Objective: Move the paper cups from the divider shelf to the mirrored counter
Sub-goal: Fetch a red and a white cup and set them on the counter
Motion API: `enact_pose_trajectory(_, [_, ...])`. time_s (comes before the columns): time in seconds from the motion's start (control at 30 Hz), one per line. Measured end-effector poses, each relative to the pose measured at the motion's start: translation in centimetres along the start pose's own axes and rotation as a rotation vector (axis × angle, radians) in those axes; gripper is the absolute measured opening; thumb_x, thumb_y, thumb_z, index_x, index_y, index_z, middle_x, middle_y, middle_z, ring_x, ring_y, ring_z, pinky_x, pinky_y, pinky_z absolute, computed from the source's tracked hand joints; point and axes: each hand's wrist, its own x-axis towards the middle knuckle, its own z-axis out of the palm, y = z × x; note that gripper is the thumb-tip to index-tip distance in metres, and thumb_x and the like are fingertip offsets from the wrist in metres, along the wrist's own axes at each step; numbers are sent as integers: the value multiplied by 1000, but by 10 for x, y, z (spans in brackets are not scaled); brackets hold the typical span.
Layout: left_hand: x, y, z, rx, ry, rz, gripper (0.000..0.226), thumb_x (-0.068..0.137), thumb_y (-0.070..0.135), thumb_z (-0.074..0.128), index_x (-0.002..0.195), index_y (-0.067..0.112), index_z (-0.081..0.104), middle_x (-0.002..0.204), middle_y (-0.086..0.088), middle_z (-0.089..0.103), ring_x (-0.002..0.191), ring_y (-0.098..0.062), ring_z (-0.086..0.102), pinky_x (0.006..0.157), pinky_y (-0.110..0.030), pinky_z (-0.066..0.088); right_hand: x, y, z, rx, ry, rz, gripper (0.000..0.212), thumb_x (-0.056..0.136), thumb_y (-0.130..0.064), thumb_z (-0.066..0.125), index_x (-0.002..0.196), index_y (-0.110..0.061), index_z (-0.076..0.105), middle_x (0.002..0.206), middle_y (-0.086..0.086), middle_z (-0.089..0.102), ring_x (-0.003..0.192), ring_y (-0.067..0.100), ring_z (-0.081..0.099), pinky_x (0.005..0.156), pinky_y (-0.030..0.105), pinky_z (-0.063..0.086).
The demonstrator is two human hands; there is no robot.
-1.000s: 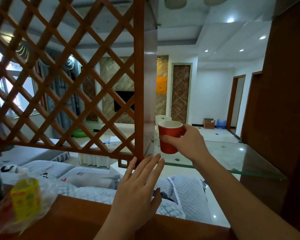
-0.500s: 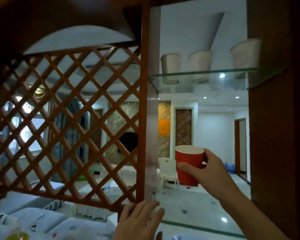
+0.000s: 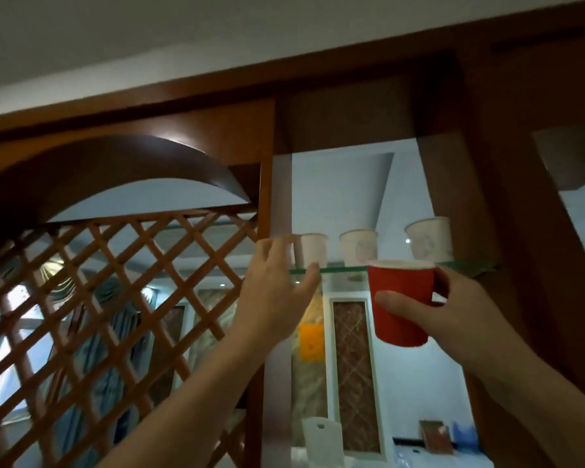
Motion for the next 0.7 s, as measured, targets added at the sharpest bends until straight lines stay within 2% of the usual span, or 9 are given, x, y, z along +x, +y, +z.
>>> enact_pose_trajectory(0.1, [41, -1, 13, 79, -92, -150, 71, 89, 55, 55, 146, 23, 28, 150, -5, 31, 130, -25, 42, 92, -34, 42, 21, -10, -9, -16, 22, -44, 57, 47, -69, 72, 95, -47, 50, 96, -26, 59, 82, 2, 60, 45, 7, 43])
enact_pose_trajectory(0.2, [67, -10, 26, 122, -147, -215, 78, 86, 61, 54, 147, 20, 26, 149, -11, 34, 129, -32, 45, 94, -39, 46, 37, -13, -14, -35, 5, -86, 65, 49, -69, 72, 105, -45, 52, 103, -20, 61, 89, 9, 62, 51, 12, 49])
enact_pose_trajectory(0.27, [79, -15, 35, 143, -174, -234, 79, 86, 63, 53, 146, 19, 26, 145, -12, 38, 124, -33, 49, 89, -39, 51, 44, -13, -17, -57, 8, -107, 78, 49, -69, 72, 116, -38, 51, 107, -17, 61, 92, 11, 62, 56, 15, 51])
enact_pose_trajectory(0.33, [88, -19, 42, 136, -216, -265, 77, 86, 62, 54, 143, 18, 27, 135, -10, 47, 110, -27, 56, 73, -30, 53, 50, -13, -19, -69, 22, -117, 84, 47, -70, 70, 119, -34, 49, 107, -17, 60, 90, 9, 61, 51, 11, 48])
enact_pose_trajectory(0.4, [97, -22, 47, 118, -255, -307, 76, 85, 60, 56, 141, 16, 28, 114, -2, 54, 85, -14, 57, 55, -20, 43, 56, -14, -20, -59, 32, -122, 83, 46, -71, 69, 118, -35, 49, 105, -17, 59, 87, 6, 59, 46, 8, 44])
enact_pose_trajectory(0.47, [104, -23, 50, 135, -273, -357, 79, 83, 62, 59, 138, 14, 30, 95, 4, 51, 71, -10, 52, 49, -19, 38, 62, -15, -20, -52, 35, -117, 83, 45, -71, 68, 117, -35, 49, 104, -18, 59, 86, 5, 59, 45, 7, 43])
enact_pose_trajectory(0.5, [107, -22, 51, 159, -276, -383, 81, 81, 64, 60, 136, 13, 31, 92, 5, 50, 70, -10, 52, 48, -19, 38, 64, -15, -20, -52, 33, -113, 83, 45, -71, 68, 118, -35, 48, 104, -19, 58, 86, 5, 58, 45, 8, 44])
enact_pose_trajectory(0.57, [112, -21, 56, 211, -271, -423, 82, 78, 65, 62, 134, 11, 35, 99, 0, 54, 70, -10, 53, 46, -20, 38, 68, -15, -19, -43, 26, -105, 81, 45, -70, 67, 115, -35, 49, 103, -18, 59, 84, 6, 58, 45, 8, 44])
enact_pose_trajectory(0.7, [116, -24, 60, 252, -254, -437, 76, 78, 61, 66, 130, 11, 41, 104, -3, 57, 71, -12, 55, 46, -19, 36, 72, -12, -18, -32, 24, -101, 76, 47, -68, 68, 113, -36, 48, 102, -18, 58, 83, 7, 59, 44, 8, 44])
